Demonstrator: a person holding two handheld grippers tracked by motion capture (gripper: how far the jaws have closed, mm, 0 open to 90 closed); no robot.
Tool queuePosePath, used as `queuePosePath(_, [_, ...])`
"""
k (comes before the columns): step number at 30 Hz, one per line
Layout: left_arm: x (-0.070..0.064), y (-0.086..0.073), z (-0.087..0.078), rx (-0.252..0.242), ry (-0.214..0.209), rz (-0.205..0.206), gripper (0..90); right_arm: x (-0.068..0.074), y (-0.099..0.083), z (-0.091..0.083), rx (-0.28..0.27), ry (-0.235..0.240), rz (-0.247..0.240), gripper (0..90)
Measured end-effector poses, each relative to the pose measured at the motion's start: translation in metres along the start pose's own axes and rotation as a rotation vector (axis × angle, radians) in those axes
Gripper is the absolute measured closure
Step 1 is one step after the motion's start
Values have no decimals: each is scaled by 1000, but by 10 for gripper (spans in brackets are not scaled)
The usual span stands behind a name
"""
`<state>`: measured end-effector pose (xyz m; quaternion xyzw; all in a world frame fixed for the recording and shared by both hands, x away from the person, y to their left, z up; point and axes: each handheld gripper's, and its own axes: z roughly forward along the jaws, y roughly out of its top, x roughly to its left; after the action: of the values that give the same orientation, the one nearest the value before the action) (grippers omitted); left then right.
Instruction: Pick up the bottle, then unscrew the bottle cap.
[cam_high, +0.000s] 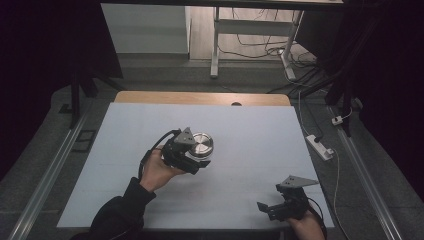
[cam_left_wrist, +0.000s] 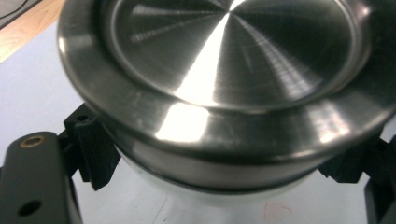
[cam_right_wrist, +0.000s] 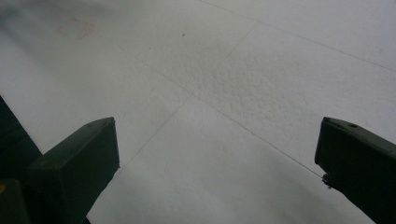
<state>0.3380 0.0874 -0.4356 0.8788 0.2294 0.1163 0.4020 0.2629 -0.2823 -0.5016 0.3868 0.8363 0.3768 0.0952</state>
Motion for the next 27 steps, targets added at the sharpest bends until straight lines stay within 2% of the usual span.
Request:
queuePosePath(8, [-6, -1, 6, 4, -19, 6, 156, 0, 0, 0, -1, 2, -6, 0])
queuePosePath(12, [-6, -2, 7, -7, -23, -11, 156, 1, 0, -1, -7, -2, -4, 0])
queuePosePath(17, [-5, -3, 5, -8, -25, -7, 156, 1, 0, -1, -13, -4, -7, 0])
queuePosePath(27, [-4, -7, 4, -22, -23, -30, 155, 2, 0, -3, -27, -9, -16, 0])
